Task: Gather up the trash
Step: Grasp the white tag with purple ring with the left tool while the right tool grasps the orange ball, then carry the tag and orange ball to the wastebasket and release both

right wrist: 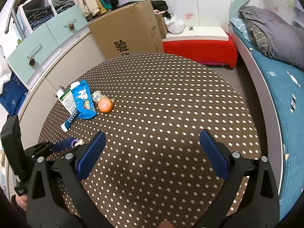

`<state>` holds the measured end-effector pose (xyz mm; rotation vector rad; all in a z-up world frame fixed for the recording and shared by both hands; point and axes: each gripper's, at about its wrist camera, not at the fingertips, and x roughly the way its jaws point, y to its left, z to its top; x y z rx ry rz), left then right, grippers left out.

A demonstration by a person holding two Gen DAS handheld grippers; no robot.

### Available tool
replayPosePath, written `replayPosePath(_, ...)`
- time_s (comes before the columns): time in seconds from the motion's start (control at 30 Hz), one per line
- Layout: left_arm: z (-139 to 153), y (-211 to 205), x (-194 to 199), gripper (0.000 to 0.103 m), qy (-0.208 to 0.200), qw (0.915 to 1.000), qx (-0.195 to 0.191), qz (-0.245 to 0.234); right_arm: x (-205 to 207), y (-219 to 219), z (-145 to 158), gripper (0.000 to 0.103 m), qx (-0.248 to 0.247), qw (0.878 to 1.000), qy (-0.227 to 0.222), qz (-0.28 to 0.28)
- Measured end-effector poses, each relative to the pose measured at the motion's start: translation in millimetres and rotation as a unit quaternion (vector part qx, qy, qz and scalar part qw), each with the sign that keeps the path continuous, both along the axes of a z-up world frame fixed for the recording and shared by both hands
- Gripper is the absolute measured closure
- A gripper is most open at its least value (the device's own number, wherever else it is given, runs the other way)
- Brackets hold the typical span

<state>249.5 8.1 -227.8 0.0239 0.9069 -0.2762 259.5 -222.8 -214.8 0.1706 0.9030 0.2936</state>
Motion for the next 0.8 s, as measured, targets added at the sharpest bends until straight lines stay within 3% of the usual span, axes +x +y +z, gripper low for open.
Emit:
replayPosePath(0.23,-1,4,-5,0.086,-0.001,0.9997,-0.019,-0.012,28,39,-9,0.006,-0.001,0.999,0.000,0.054)
replayPosePath(0.4,1,13,-10,0.089,-0.003,0.9996,-0.025,-0.008,51,78,-19,0.008,-0.028,0.994,-0.001,0.102)
replayPosePath(0.57,2,14,-11,0.094,-0.004,0.9994,-0.034,-0.007,67,108,-31,0.040,-0.053,0.990,-0.001,0.134)
replayPosePath(0.63,3,17,-11,0.099,-0.003,0.9990,-0.042,-0.010,69,114,-34,0.068,-0.060,0.988,-0.002,0.142)
replayPosePath(0.67,3,17,-12,0.099,-0.003,0.9989,-0.044,-0.011,69,116,-34,0.073,-0.063,0.988,-0.005,0.144)
replayPosePath(0.8,3,18,-13,0.100,-0.004,0.9988,-0.047,-0.014,61,110,-30,0.073,-0.061,0.987,-0.009,0.146)
